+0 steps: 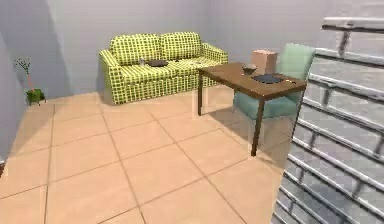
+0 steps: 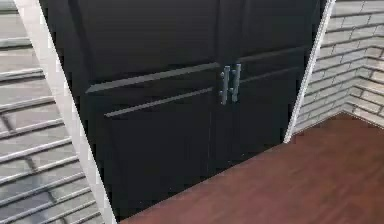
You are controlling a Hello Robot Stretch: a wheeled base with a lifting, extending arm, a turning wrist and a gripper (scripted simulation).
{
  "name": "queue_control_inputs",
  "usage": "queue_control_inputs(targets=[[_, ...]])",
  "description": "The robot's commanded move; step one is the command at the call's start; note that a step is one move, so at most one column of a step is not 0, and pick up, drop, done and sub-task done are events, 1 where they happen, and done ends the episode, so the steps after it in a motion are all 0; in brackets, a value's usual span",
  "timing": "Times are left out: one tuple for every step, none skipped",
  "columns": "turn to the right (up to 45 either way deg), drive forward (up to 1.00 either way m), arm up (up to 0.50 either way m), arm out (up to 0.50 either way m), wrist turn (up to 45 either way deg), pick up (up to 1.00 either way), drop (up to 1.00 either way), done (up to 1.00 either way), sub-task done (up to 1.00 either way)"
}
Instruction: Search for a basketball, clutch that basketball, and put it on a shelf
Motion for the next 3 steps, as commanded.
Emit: queue_control_inputs(targets=[[-45.0, 0.00, 0.00, 0.00, 0.0, 0.00, 0.00, 0.00, 0.00], [-45.0, 0.00, 0.00, 0.00, 0.0, 0.00, 0.00, 0.00, 0.00], [-45.0, 0.00, 0.00, 0.00, 0.0, 0.00, 0.00, 0.00, 0.00]])
